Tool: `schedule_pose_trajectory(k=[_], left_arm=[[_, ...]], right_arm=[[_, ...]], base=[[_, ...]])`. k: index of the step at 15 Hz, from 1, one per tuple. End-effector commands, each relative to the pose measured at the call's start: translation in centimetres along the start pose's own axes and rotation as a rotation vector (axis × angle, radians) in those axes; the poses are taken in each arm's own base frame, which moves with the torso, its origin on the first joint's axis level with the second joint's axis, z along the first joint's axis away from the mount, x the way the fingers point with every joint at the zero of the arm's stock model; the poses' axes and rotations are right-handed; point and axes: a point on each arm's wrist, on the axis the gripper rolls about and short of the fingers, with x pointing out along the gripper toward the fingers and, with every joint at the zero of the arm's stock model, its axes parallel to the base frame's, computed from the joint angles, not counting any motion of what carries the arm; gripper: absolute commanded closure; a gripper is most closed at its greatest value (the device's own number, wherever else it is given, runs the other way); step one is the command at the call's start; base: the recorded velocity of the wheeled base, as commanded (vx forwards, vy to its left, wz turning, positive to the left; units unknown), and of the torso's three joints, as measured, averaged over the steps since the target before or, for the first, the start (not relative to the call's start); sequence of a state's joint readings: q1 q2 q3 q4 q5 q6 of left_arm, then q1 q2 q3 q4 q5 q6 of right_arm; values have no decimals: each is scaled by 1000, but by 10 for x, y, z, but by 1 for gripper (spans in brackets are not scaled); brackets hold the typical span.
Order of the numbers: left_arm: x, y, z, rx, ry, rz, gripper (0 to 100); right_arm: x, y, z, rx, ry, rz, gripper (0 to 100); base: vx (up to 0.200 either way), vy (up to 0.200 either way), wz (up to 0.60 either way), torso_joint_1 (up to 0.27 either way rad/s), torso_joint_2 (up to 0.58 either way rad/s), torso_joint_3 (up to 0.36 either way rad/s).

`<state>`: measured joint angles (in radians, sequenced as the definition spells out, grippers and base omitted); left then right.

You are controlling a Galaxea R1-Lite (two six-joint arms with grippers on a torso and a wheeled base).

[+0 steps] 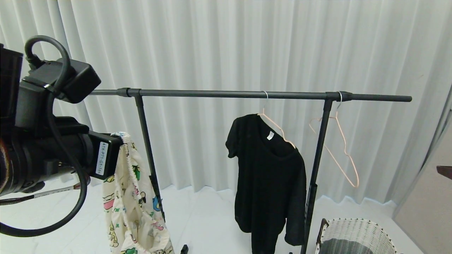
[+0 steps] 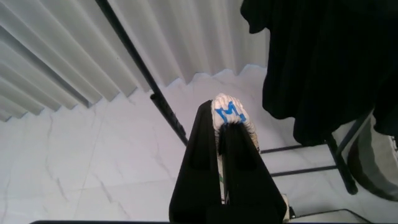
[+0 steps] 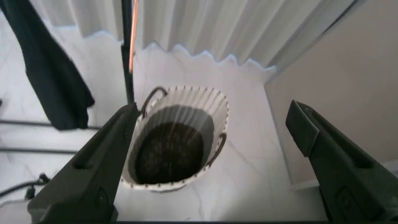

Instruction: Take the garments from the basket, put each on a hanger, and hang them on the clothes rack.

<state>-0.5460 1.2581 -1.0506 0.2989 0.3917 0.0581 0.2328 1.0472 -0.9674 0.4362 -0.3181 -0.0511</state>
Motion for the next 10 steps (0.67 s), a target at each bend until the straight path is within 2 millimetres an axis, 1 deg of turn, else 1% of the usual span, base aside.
schedule_pose_trajectory(k=[1, 3, 4, 6, 8, 10], left_arm=[[1, 0, 0, 1, 3, 1, 100], [1, 0, 0, 1, 3, 8, 100], [1, 0, 0, -3, 1, 16, 100], [-1, 1, 2, -11, -12, 18, 100], [-2, 1, 2, -17, -15, 17, 100], [-3, 2, 3, -51, -17, 17, 100]], right_arm=[[5, 2, 1, -4, 8, 0, 0], [12, 4, -2, -2, -21, 1, 0], [18, 6, -5, -8, -37, -3, 0], [29, 9, -4, -4, -51, 5, 0], [35, 11, -3, -7, -33, 34, 0], [49, 11, -2, 4, 2, 33, 0]], base=[[0, 0, 0, 232, -525, -290], [0, 0, 0, 244, -530, -290], [0, 0, 0, 139, -295, -163], [0, 0, 0, 66, -144, -71], [0, 0, 0, 0, 0, 0], [200, 0, 0, 5, -12, -5]])
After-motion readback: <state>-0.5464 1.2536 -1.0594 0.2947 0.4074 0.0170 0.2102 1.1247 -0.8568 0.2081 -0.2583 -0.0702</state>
